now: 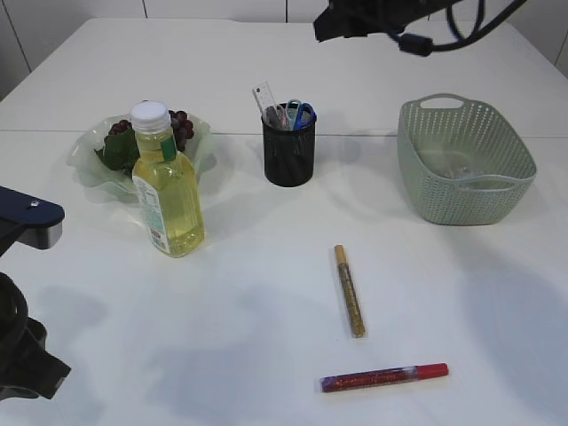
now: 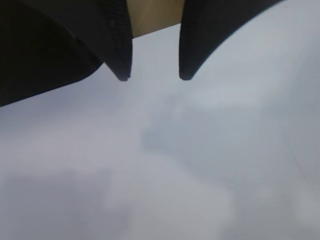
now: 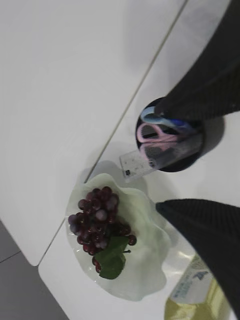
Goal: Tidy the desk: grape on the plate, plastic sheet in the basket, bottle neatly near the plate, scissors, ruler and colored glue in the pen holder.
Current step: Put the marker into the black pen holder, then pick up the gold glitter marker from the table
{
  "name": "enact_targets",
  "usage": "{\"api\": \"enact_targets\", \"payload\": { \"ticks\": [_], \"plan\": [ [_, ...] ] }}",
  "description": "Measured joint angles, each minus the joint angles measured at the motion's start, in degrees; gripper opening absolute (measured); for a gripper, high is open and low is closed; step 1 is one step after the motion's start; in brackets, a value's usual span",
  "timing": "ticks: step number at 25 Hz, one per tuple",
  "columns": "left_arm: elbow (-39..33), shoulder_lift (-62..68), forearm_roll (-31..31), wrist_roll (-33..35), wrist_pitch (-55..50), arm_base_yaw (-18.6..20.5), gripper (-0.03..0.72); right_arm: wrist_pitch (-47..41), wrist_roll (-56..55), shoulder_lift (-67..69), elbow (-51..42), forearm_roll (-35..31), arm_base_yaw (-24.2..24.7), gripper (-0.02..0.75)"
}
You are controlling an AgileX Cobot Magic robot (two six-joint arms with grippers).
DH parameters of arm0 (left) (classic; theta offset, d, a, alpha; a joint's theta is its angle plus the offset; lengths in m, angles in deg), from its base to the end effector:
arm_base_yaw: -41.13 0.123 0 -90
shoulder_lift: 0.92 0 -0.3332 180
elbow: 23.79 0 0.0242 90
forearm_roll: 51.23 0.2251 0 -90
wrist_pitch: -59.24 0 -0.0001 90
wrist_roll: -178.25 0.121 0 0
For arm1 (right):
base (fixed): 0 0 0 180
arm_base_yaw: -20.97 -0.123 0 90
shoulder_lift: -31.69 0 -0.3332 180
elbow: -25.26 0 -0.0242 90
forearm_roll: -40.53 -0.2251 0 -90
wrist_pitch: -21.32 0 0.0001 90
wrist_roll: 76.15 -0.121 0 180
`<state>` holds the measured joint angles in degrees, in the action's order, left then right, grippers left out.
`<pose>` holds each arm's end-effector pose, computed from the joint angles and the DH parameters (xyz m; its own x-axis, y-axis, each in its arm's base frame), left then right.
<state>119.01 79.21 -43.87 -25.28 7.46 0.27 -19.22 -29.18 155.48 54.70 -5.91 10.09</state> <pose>0.1419 -0.1066 0.2513 -0.9086 0.3585 -0.2145 0.3606 0.9322 0.0307 0.4794 0.1502 0.3459 -0.4762 -0.2218 -0.8509 -0.6217 0.7693 0.1474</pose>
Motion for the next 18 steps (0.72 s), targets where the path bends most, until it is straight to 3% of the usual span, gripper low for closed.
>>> {"api": "enact_targets", "payload": {
  "ticks": [3, 8, 13, 18],
  "plan": [
    [0.0, 0.0, 0.0, 0.0, 0.0, 0.0, 0.239, -7.17, -13.87, -5.67, 0.0, 13.03, 0.0, 0.402],
    [0.0, 0.0, -0.11, 0.0, -0.1, 0.0, 0.238, -18.54, -28.32, -11.02, 0.0, 26.51, -1.52, 0.395],
    [0.0, 0.0, -0.11, 0.0, -0.17, 0.0, 0.238, -28.28, -35.97, -11.65, -1.36, 29.23, -1.7, 0.375],
    [0.0, 0.0, -0.11, 0.0, -0.17, 0.0, 0.238, -29.91, -41.12, -11.75, -7.21, 31.55, -2.69, 0.373]
  ]
}}
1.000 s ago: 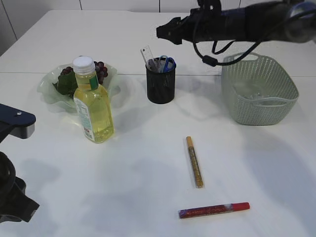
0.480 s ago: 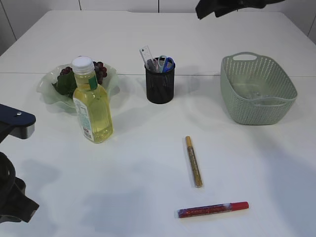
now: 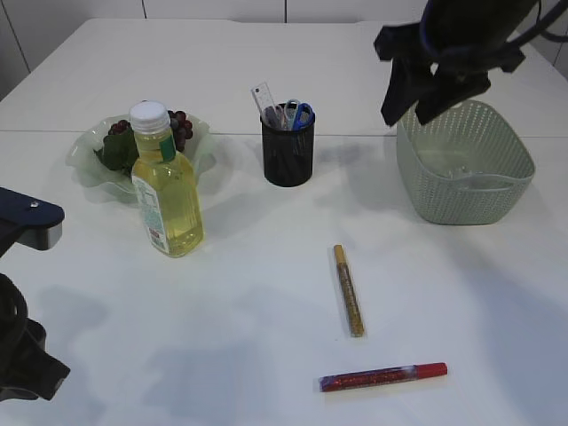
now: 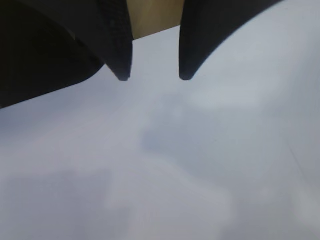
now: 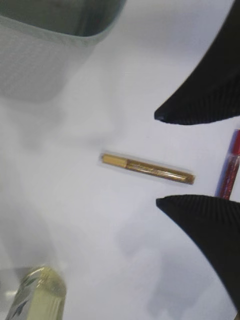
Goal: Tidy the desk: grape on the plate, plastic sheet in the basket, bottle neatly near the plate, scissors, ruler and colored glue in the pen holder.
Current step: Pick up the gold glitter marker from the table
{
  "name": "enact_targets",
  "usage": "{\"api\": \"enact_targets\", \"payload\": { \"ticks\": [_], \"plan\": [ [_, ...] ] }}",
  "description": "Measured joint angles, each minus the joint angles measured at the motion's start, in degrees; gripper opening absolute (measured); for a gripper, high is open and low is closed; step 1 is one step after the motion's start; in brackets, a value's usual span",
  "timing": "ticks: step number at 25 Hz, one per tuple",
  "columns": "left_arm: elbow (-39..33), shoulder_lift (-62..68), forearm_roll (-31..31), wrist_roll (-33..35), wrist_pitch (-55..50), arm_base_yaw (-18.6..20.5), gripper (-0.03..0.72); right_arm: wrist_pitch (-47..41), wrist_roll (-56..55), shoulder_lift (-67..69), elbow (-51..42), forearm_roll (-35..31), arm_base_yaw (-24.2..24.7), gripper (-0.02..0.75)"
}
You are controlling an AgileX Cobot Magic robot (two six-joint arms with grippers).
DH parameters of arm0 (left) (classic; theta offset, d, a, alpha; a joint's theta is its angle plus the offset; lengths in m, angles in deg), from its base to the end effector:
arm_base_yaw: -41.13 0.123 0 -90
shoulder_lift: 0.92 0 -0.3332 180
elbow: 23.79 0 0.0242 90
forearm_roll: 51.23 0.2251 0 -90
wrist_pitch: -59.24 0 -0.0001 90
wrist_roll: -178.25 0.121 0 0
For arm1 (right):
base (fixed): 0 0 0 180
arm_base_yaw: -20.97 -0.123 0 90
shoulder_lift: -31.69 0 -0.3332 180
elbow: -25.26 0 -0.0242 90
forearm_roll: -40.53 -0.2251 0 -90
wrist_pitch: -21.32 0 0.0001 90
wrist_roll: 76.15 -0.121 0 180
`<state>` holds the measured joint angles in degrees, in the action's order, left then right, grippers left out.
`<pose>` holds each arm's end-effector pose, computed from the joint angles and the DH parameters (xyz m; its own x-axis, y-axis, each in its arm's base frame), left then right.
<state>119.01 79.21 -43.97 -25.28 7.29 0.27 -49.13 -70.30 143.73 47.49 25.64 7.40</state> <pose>0.1415 -0.1065 0.2512 -0.9096 0.3576 -0.2113 0.3596 0.9326 0.0304 0.3730 0.1202 0.3467 -0.9071 -0.2323 -0.3510 -0.3217 0.9204 0.2223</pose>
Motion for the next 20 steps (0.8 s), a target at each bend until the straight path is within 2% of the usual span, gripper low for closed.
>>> {"api": "enact_targets", "payload": {
  "ticks": [8, 15, 20],
  "plan": [
    [0.0, 0.0, -0.93, 0.0, 0.0, 0.0, 0.237, 1.28, -11.8, 0.0, -11.76, 9.81, -9.21, 0.372],
    [0.0, 0.0, -1.41, 0.0, 0.0, 0.0, 0.237, 4.42, -20.19, 1.44, -13.91, 10.94, -13.73, 0.371],
    [0.0, 0.0, -1.41, 0.0, 0.21, 0.0, 0.237, 5.56, -22.63, 5.77, -13.91, 10.97, -14.37, 0.371]
  ]
}}
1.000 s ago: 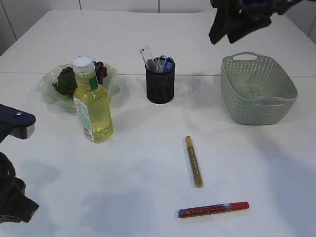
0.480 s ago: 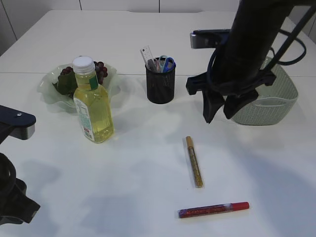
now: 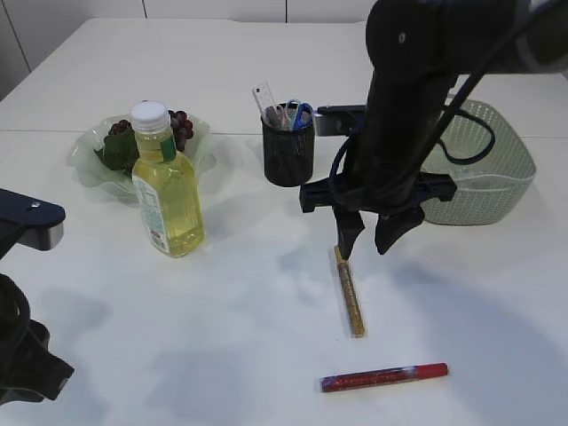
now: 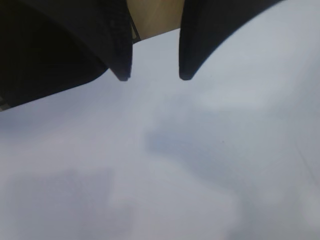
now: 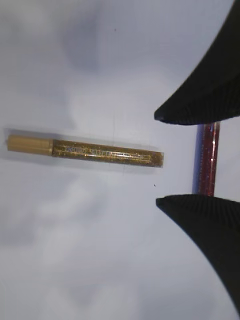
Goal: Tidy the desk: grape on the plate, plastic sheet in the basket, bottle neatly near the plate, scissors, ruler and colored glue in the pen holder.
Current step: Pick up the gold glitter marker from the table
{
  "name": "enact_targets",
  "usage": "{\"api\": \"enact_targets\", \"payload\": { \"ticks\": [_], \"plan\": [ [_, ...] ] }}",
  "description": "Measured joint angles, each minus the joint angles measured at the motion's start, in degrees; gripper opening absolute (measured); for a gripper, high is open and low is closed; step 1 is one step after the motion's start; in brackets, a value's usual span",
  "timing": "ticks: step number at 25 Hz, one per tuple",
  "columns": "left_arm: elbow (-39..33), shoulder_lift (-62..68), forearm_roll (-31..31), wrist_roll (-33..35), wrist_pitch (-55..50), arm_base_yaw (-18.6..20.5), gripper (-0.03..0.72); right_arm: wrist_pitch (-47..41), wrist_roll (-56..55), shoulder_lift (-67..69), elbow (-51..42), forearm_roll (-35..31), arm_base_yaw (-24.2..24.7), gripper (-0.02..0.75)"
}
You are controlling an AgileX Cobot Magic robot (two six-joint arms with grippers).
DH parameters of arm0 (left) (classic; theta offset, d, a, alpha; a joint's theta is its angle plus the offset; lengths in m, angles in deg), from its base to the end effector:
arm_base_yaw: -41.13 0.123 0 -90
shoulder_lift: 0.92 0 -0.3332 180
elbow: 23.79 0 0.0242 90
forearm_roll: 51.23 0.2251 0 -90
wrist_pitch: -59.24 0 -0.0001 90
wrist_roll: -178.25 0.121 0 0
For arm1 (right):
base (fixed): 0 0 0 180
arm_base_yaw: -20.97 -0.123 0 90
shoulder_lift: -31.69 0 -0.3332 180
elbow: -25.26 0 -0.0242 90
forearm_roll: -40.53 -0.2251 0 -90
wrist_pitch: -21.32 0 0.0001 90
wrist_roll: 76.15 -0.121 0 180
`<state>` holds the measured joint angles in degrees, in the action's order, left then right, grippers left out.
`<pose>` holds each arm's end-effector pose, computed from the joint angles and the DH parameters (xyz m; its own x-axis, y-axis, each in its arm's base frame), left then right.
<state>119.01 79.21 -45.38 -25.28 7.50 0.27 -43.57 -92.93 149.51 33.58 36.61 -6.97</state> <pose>0.1402 -0.1085 0.2510 -0.9159 0.3437 -0.2074 0.3496 0.9369 0.0085 0.3389 0.1882 0.2452 -0.9836 -0.1642 -0.0741 -0.1706 0.9813 0.0897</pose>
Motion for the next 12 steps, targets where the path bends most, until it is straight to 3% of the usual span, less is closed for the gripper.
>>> {"api": "enact_targets", "payload": {
  "ticks": [12],
  "plan": [
    [0.0, 0.0, -0.13, 0.0, 0.12, 0.0, 0.237, 4.6, -0.86, 8.07, 0.0, 0.1, 0.0, 0.37]
  ]
}}
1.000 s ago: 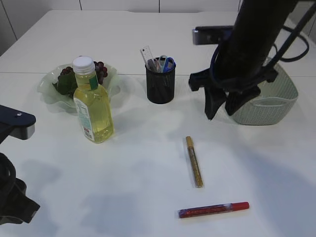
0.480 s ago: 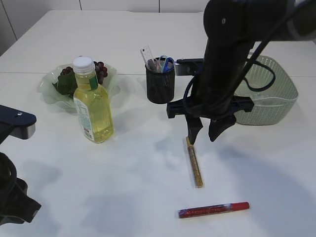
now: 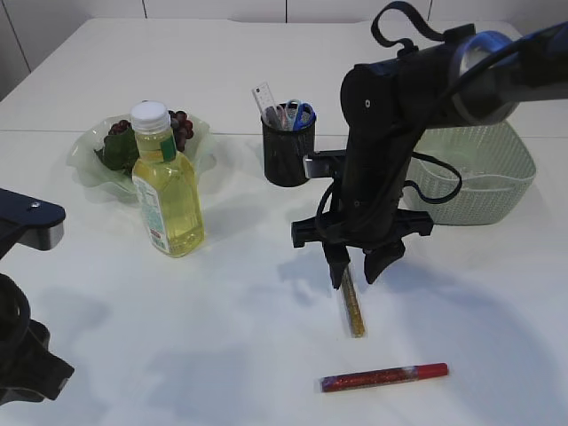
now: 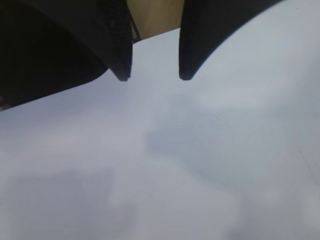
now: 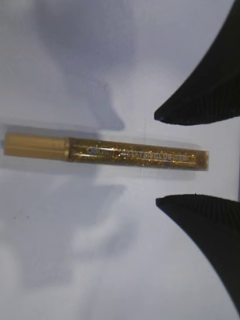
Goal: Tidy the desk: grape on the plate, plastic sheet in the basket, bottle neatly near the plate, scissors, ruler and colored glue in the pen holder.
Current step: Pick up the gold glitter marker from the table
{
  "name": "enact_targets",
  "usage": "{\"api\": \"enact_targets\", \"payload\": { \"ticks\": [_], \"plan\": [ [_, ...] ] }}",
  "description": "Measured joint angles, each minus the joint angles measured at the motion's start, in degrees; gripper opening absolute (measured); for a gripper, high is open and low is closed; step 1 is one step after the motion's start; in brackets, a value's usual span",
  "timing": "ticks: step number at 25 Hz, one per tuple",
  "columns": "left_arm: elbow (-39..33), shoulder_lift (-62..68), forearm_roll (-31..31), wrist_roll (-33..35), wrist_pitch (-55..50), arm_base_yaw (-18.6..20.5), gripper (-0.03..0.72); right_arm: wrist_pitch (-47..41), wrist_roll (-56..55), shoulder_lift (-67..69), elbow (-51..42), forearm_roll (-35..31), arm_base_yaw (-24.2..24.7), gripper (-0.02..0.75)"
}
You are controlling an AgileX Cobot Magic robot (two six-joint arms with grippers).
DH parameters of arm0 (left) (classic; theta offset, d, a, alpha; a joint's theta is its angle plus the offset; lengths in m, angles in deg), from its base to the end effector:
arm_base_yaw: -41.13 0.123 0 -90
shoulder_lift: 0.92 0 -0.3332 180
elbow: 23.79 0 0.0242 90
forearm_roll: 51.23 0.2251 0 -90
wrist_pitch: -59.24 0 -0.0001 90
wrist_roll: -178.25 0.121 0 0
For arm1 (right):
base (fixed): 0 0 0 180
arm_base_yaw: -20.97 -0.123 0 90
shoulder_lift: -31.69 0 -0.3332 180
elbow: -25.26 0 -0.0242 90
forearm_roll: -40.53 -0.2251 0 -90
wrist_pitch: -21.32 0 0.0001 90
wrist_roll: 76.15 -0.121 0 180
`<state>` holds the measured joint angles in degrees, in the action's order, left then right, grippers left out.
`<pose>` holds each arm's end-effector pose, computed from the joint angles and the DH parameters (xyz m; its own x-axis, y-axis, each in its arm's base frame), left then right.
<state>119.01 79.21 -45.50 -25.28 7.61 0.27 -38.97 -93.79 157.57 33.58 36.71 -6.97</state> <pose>0.1403 -0.1088 0.2511 -0.9161 0.3424 -0.2085 0.3489 0.9372 0.0060 0.3594 0.1986 0.1896 -0.9890 -0.1467 -0.0169 -0.1475 0.9868 0.0674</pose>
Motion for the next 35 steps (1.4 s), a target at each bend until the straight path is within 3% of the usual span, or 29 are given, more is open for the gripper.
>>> {"api": "enact_targets", "payload": {
  "ticks": [19, 21, 27, 35],
  "plan": [
    [0.0, 0.0, 0.0, 0.0, 1.21, 0.0, 0.237, 4.07, -0.17, 4.86, 0.0, -0.1, 0.0, 0.364],
    [0.0, 0.0, 0.0, 0.0, 1.21, 0.0, 0.237, 4.07, -0.26, 5.33, 0.0, -0.1, 0.0, 0.335],
    [0.0, 0.0, 0.0, 0.0, 1.21, 0.0, 0.237, 4.07, -0.26, 5.6, 0.0, -0.1, 0.0, 0.144],
    [0.0, 0.0, 0.0, 0.0, 1.24, 0.0, 0.238, 4.07, 2.53, 5.09, 0.0, -1.3, 0.0, 0.104]
  ]
}}
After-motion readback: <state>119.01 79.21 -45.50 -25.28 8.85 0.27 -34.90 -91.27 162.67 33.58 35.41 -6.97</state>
